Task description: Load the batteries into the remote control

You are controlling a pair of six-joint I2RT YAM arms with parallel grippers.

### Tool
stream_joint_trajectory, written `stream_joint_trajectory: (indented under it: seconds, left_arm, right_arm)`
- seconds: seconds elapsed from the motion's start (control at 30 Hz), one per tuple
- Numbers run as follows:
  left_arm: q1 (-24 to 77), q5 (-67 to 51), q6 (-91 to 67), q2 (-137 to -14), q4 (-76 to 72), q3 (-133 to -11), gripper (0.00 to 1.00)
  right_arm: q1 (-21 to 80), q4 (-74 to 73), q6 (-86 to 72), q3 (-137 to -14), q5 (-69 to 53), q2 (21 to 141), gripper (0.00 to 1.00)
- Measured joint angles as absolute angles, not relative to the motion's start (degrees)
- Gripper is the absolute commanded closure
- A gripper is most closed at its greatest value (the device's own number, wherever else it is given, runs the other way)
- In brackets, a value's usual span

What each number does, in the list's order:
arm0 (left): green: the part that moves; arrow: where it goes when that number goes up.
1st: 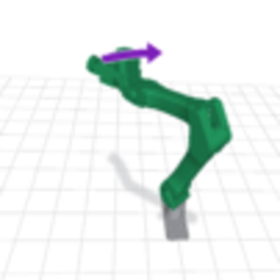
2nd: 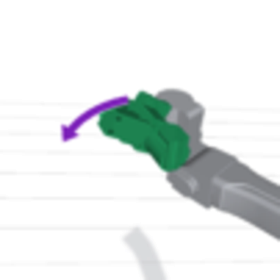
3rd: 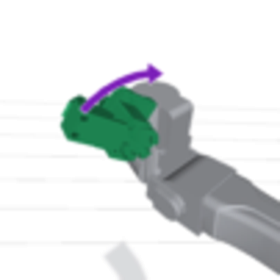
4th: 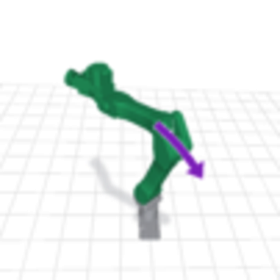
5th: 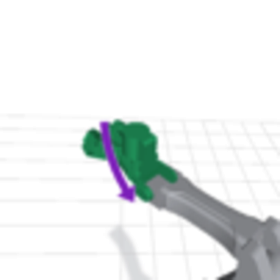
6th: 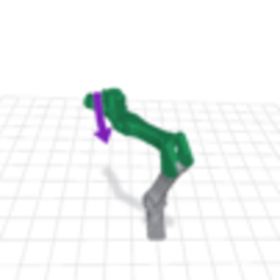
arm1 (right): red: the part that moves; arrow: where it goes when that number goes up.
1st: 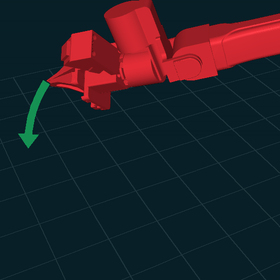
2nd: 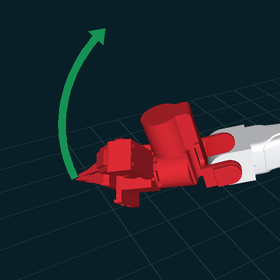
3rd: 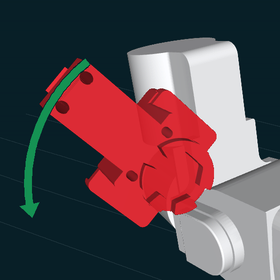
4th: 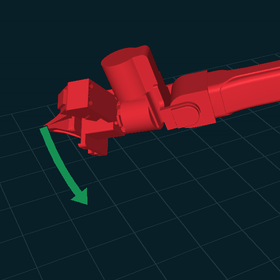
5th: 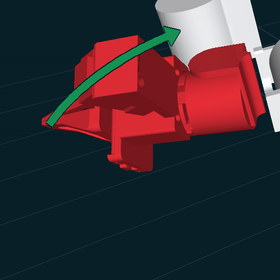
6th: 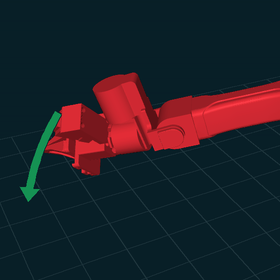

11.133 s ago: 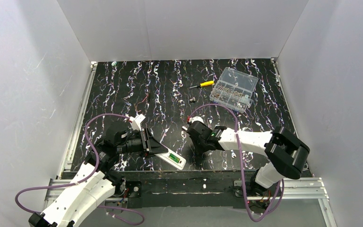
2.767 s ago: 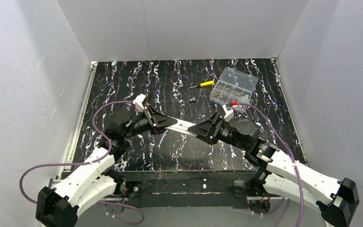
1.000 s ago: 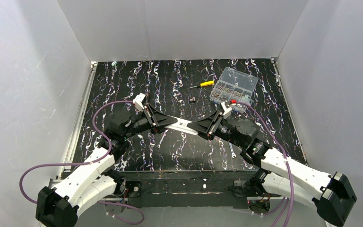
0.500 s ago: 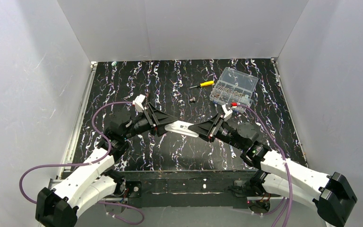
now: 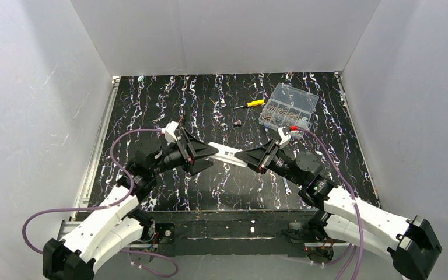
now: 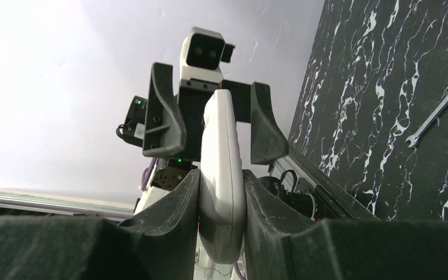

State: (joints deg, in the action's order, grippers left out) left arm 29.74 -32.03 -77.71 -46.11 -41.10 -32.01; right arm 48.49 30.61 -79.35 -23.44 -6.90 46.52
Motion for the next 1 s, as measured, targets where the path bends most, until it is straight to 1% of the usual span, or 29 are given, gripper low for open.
stream_joint_trajectory:
  seconds: [0.2,0.3,0.4,0.57,0.77,1.0]
  left_arm:
    - [29.74,-30.96,-72.84,-41.25,-30.22,-32.05,0.02]
    - [29.74,-30.46,-70.32,-38.94,-25.02,-32.42,0.02]
    - [29.74,-30.0,-67.16,-36.82,-19.42,-34.13,0.02]
    - [29.74,-29.08,-62.08,-34.17,-11.84,-38.24,0.02]
    - [29.74,-28.1,-58.28,-32.25,-5.23,-40.27,0.02]
    - [29.74,-25.89,-55.37,-30.5,2.79,-42.41,0.02]
  right_arm:
    - [47.94,27.49,-77.28,-23.73,-4.93,45.3,0.99]
    - [47.81,20.95,-73.91,-26.3,-2.46,44.93,0.99]
    - [47.72,11.99,-67.75,-32.08,1.61,45.19,0.99]
    - [47.68,1.5,-51.77,-43.05,8.34,49.3,0.99]
    - [47.64,-6.28,-28.32,-55.07,12.78,61.49,0.99]
    - [47.64,-7.49,-6.44,-60.38,13.82,73.52,0.99]
